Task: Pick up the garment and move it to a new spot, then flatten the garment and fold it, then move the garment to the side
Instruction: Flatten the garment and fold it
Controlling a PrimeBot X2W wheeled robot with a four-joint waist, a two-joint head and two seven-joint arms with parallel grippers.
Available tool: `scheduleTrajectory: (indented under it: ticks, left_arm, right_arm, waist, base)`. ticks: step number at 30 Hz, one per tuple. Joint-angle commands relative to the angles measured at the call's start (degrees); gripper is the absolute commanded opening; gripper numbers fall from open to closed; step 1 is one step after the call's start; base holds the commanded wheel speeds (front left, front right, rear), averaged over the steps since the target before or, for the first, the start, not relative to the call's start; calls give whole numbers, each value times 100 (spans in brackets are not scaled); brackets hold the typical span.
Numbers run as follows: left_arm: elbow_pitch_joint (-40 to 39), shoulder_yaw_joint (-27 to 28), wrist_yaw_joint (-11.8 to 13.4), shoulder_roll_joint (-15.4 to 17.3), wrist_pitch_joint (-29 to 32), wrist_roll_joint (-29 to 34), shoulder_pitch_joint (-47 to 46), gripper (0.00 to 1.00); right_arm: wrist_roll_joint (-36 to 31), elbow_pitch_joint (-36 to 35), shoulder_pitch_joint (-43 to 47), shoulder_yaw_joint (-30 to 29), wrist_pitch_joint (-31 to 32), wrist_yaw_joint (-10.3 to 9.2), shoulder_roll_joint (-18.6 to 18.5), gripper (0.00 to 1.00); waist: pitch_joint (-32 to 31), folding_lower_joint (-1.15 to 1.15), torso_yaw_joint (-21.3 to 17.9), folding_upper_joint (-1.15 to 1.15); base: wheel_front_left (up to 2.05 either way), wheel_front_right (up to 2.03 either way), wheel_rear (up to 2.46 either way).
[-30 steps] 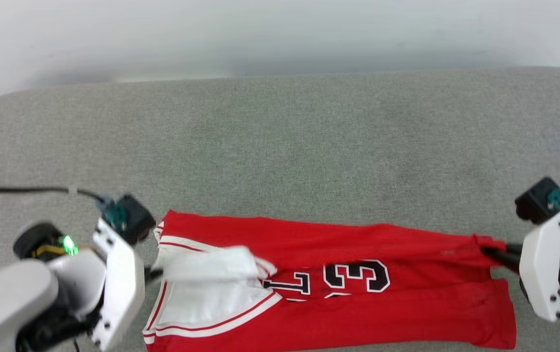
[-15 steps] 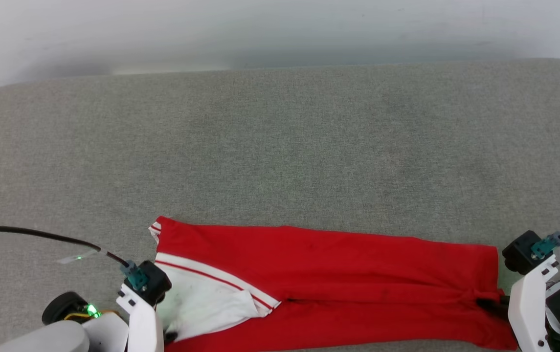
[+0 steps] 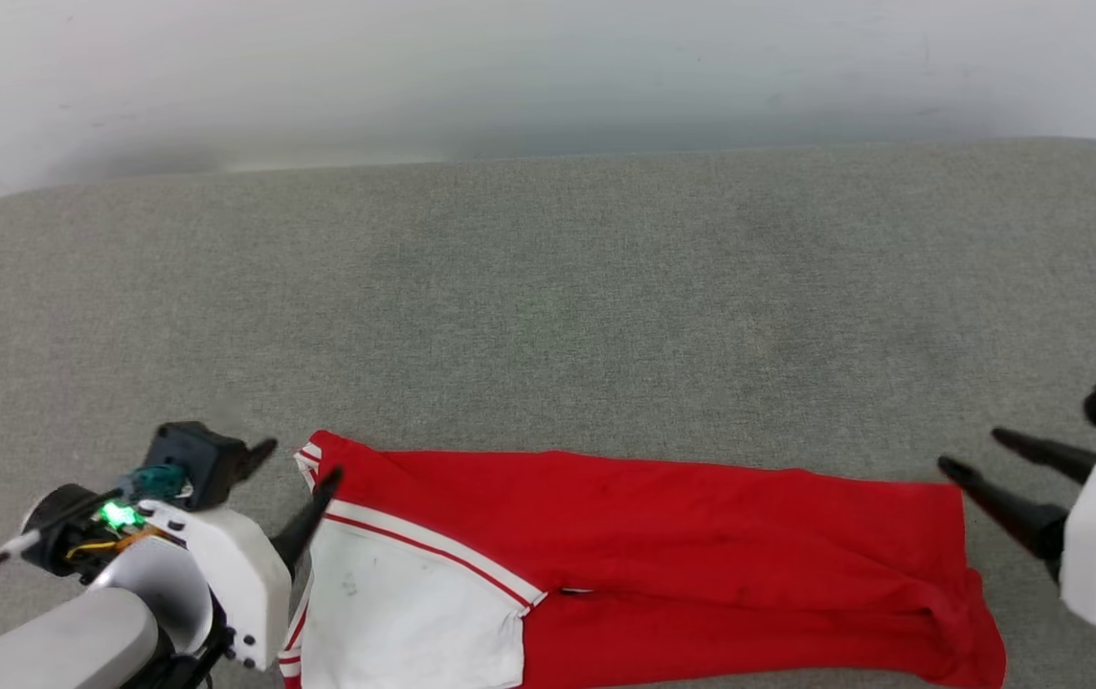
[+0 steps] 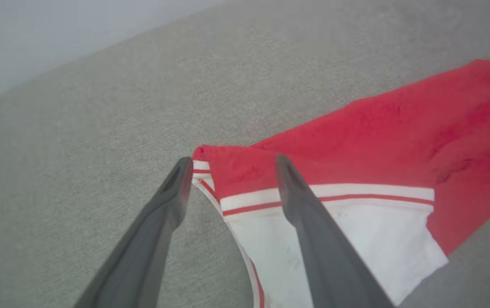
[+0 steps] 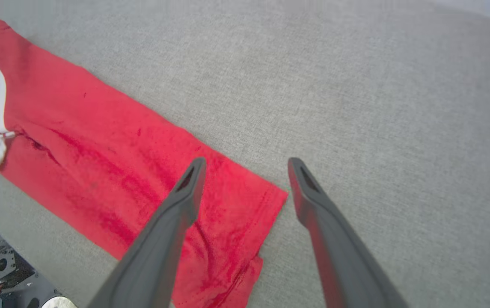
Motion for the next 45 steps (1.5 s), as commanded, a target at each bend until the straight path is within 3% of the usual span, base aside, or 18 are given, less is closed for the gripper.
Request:
scheduleTrajectory:
  ticks: [1,7,11,15,20,27,34,35,36,37,38,45]
  left_arm:
    - [23,27,59,-45,-79,29,66,100]
    - [212,508,1001,-370,-1211,317,435,100]
    - [203,985,1485,-614,-1355,655,736,100]
    - [45,1647,1757,-979,-1365,1390,1129,100]
    - [39,2505,1722,-1572,-1367,2152,1700,100]
    - [42,3598,1467,-2404,-1368,3215,2348,100]
    - [-188,4246,1219,-3109,-1362,4304,2944,100]
    - [-214,4329,1196,-3220,-1362,4405,3011,100]
    - [-238,4428,1178,-3307,-1363,4517,3066,100]
    - [-256,4508,1157,-3405,-1363,4606,3135,100]
    - [-285,4574,1134,-3521,-1362,4695,3212,100]
    - [-317,5024,898,-4030,-1362,5158,3667,100]
  right_arm:
    - [1,11,103,-58,-43,-4,19,100]
    - [46,326,648,-969,-266,-3,259,100]
    - [173,553,1079,-1401,-94,-3,490,100]
    - [338,795,1467,-1710,75,-2,850,100]
    - [629,961,1814,-1878,273,-3,1364,100]
    - [874,1173,2107,-1533,693,-2,2095,100]
    - [752,1243,1886,-1231,782,5,2436,100]
    - [727,1252,1837,-1222,764,6,2439,88]
    - [700,1258,1783,-1227,731,6,2434,40]
    - [671,1263,1721,-1224,703,7,2420,13]
    - [656,1269,1668,-1238,660,7,2399,0]
    - [606,1177,1499,-1418,576,-3,1953,0]
  waist:
    - [4,0,4,0]
    - [66,0,58,0]
    - [105,0,99,0]
    - [159,0,173,0]
    - [226,0,255,0]
    - [286,0,337,0]
    - [302,0,353,0]
    - [296,0,354,0]
    - [289,0,353,0]
    - [277,0,352,0]
    - [259,0,354,0]
    - [85,0,326,0]
  base:
    - [0,0,0]
    - [0,0,0]
    - [0,0,0]
    - [0,0,0]
    - [0,0,0]
    - [0,0,0]
    - [0,0,0]
    - [0,0,0]
    - [0,0,0]
    - [0,0,0]
    - [0,0,0]
    - [0,0,0]
